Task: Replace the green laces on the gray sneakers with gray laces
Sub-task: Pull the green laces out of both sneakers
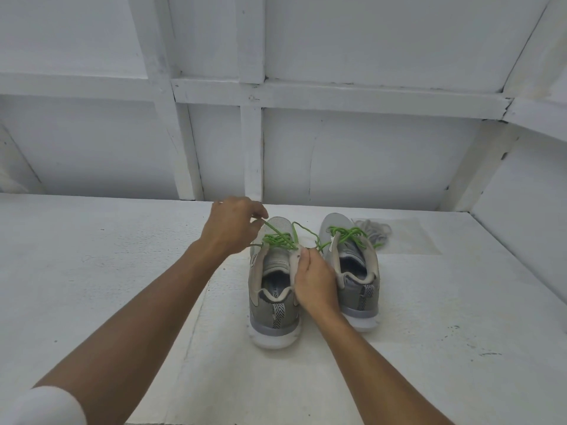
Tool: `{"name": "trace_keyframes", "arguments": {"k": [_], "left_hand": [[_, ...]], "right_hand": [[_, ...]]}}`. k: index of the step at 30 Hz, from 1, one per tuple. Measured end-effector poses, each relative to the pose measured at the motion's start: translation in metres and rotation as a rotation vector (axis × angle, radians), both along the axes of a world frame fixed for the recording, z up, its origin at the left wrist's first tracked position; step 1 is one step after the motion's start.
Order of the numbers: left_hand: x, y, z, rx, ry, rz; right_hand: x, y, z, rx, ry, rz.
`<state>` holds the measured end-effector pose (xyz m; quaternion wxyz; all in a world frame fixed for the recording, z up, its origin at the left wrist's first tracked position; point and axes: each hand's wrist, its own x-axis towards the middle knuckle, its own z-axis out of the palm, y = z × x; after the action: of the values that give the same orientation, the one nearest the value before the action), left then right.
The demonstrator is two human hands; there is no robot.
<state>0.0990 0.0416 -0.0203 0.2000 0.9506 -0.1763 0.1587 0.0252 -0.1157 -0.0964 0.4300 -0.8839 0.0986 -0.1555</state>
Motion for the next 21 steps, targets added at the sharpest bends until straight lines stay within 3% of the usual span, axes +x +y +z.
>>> {"name": "trace_keyframes", "arguments": {"k": [7, 17, 21], "left_hand": [[-0.019, -0.033, -0.02, 0.121, 0.103, -0.225], [-0.016, -0.031, -0.022, 0.117, 0.02, -0.192], [-0.009, -0.015, -0.016, 0.026, -0.016, -0.148]], "right_hand": [[0.0, 0.0, 0.0, 0.013, 0.007, 0.005], [0.0, 0.0, 0.0, 0.0, 0.0, -0.002], [0.0, 0.001, 0.0, 0.0, -0.003, -0.003]]}}
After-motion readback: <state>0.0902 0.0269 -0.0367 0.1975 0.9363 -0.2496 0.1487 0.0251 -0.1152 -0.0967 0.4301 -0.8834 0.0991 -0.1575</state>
